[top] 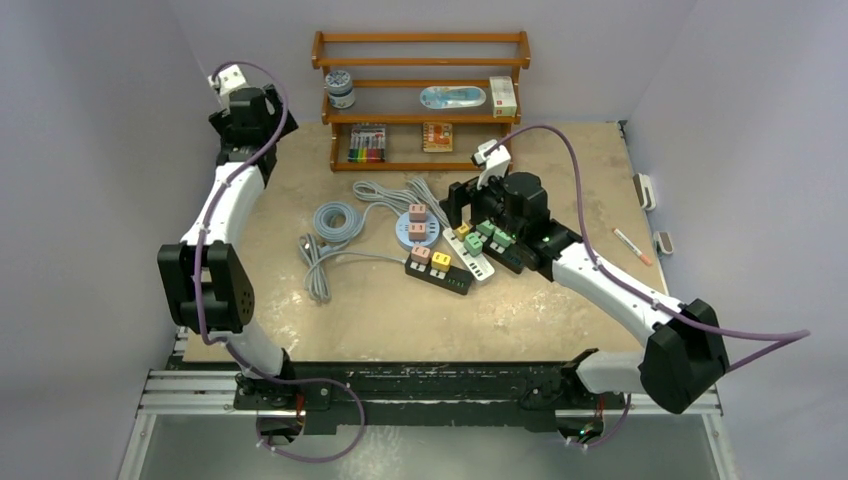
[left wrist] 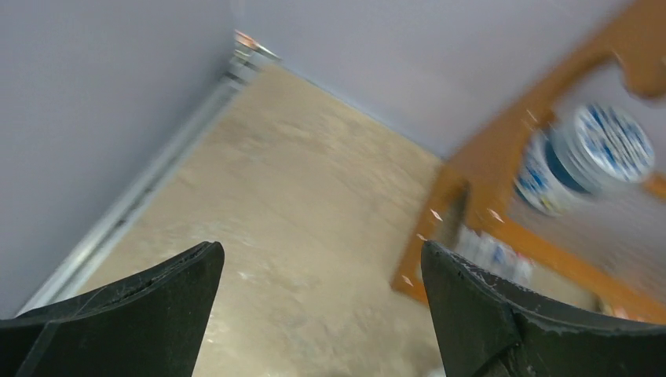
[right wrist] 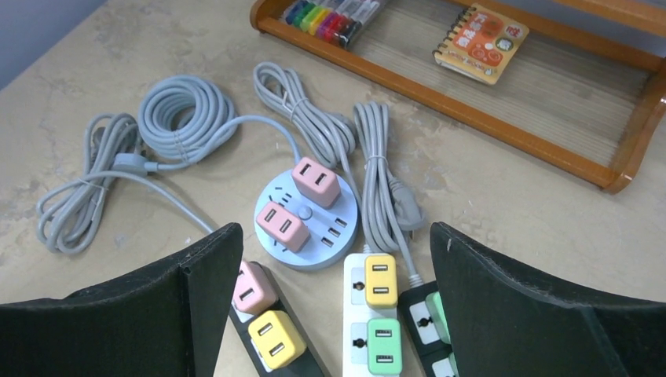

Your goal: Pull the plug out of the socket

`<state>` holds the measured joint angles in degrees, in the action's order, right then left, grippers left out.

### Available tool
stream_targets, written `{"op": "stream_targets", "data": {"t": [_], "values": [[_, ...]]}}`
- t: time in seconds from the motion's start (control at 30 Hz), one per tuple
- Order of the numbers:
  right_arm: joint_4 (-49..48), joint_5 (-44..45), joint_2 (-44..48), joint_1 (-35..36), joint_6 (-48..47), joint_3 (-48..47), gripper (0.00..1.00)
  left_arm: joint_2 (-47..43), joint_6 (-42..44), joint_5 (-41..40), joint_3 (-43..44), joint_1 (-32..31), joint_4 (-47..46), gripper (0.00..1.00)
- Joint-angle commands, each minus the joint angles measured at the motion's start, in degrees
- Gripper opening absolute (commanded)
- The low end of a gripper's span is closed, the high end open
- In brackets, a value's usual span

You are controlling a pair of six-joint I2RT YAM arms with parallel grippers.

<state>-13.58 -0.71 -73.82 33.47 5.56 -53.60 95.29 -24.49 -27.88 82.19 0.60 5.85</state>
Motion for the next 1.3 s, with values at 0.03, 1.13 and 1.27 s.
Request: {"op": "stream_targets", "data": {"t": [0.03, 1.13, 1.27], "values": [[-2.0, 0.7, 0.0, 0.3, 0.7, 1.3, 0.90, 1.8, 8.1, 36.2, 6.7, 0.8, 12.8, 0.95], [-3.5, -1.5, 5.1, 0.8, 2.0, 5.6, 0.90, 20.4, -4.4, -24.7, 20.5, 4.7, 26.2, 0.90], [-3.9, -1.6, 4.8, 0.8, 2.2, 6.2, 0.90, 16.7, -5.0, -6.1, 16.0, 5.9, 17.1, 0.93]]}}
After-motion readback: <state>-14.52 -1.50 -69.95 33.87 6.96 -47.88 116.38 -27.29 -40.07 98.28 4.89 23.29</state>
